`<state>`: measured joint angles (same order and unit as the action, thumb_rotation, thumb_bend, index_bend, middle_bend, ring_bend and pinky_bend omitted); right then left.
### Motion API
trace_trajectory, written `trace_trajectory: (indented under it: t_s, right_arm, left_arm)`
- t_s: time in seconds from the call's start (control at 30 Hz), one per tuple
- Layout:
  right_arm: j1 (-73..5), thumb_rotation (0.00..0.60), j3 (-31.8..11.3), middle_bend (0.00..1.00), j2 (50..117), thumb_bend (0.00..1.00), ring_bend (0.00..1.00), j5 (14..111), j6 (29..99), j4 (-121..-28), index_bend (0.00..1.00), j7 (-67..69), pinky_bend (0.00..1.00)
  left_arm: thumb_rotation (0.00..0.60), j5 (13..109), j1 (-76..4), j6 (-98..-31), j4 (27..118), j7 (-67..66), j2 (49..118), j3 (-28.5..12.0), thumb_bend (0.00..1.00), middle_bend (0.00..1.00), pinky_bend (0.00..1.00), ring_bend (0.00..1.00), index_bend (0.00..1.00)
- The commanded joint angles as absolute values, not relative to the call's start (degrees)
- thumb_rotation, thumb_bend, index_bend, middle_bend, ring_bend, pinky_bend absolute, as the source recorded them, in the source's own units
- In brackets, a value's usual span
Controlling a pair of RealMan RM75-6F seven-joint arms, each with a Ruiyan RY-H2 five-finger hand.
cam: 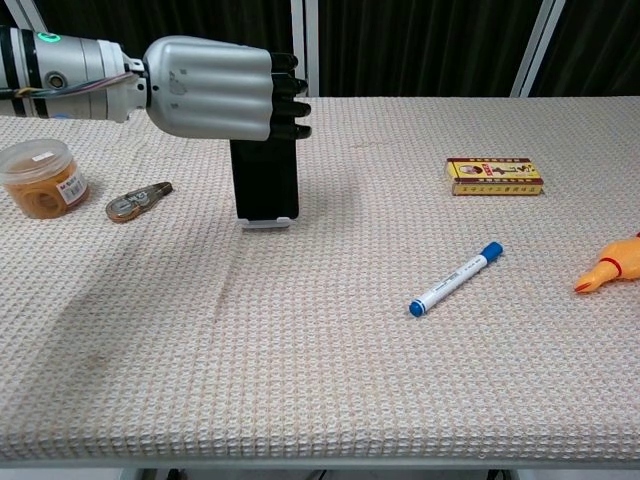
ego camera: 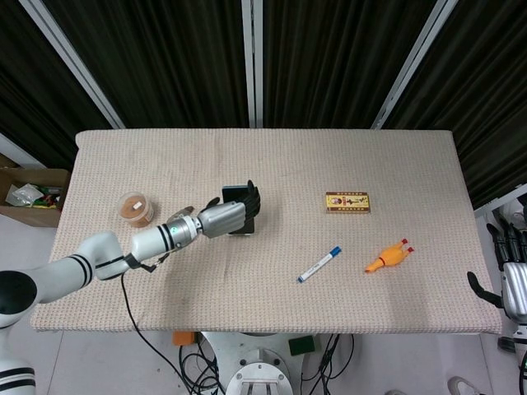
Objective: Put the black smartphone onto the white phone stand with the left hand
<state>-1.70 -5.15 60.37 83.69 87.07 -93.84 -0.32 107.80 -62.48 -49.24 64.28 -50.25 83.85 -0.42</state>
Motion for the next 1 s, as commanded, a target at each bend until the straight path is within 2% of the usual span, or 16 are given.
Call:
trace_trajectory:
  t_s: [0.03,0.27,0.43,0.53,0.67,0.8,0.87,0.9,0.93,1.0]
  right_arm:
    - [-1.72,0.600,-5.15,0.00,60.37,0.33,0.00,83.74,87.05,-93.88,0.00,-0.36,0.00]
    - [-1.72,0.600,-5.21,0.00,60.16,0.33,0.00,83.85,87.19,-94.07,0.00,-0.31,0.00]
    - [-1.82,0.600,-5.29,0.00,59.96,0.33,0.00,83.91,87.15,-94.19,0.00,-0.23,0.00]
    - [-1.77,0.600,-5.30,0.00,59.93,0.33,0.00,84.08,87.34,-94.15,0.00,0.06,0.00]
    - [-1.62,0.600,-5.22,0.00,59.90,0.33,0.00,84.06,87.45,-93.77,0.00,0.46,0.00]
    - [-1.50,0.600,-5.05,0.00,59.91,0.33,0.00,84.30,87.57,-93.52,0.00,0.69,0.00]
    - [-1.43,0.600,-4.86,0.00,59.99,0.33,0.00,84.64,87.67,-93.24,0.00,0.54,0.00]
    - [-1.40,0.600,-4.75,0.00,60.05,0.33,0.00,84.80,87.74,-93.05,0.00,0.36,0.00]
    - [-1.32,0.600,-4.64,0.00,60.22,0.33,0.00,85.10,87.98,-92.67,0.00,0.02,0.00]
    - [-1.10,0.600,-4.42,0.00,60.68,0.32,0.00,85.68,88.61,-91.69,0.00,-0.68,0.00]
  left_arm:
    - [0.600,107.26,-62.27,-49.07,64.82,-50.62,83.51,-0.64,0.17,0.07,0.21,0.10,0.06]
    - [0.600,103.85,-60.90,-48.10,68.02,-52.84,81.96,-1.96,0.10,0.00,0.16,0.00,0.01]
    - [0.600,99.61,-57.34,-50.74,74.54,-56.33,78.74,-4.00,0.05,0.00,0.13,0.00,0.00]
    - [0.600,95.52,-52.99,-54.52,80.82,-57.89,75.55,-5.05,0.05,0.00,0.13,0.00,0.00]
    - [0.600,90.30,-44.29,-65.61,89.46,-56.35,71.50,-6.22,0.05,0.00,0.13,0.00,0.00]
    - [0.597,84.58,-34.76,-75.13,96.93,-50.22,69.27,-4.95,0.00,0.00,0.14,0.00,0.00]
    - [0.553,81.48,-29.98,-78.02,101.36,-46.43,67.63,-3.02,0.00,0.00,0.14,0.00,0.00]
    - [0.501,80.47,-28.00,-79.53,102.70,-44.87,67.02,-2.32,0.00,0.00,0.14,0.00,0.00]
    - [0.418,79.07,-25.34,-81.62,104.07,-42.68,66.44,-1.49,0.00,0.00,0.14,0.00,0.00]
    - [0.190,76.23,-21.19,-84.50,105.80,-38.74,65.69,-0.29,0.00,0.00,0.14,0.00,0.00]
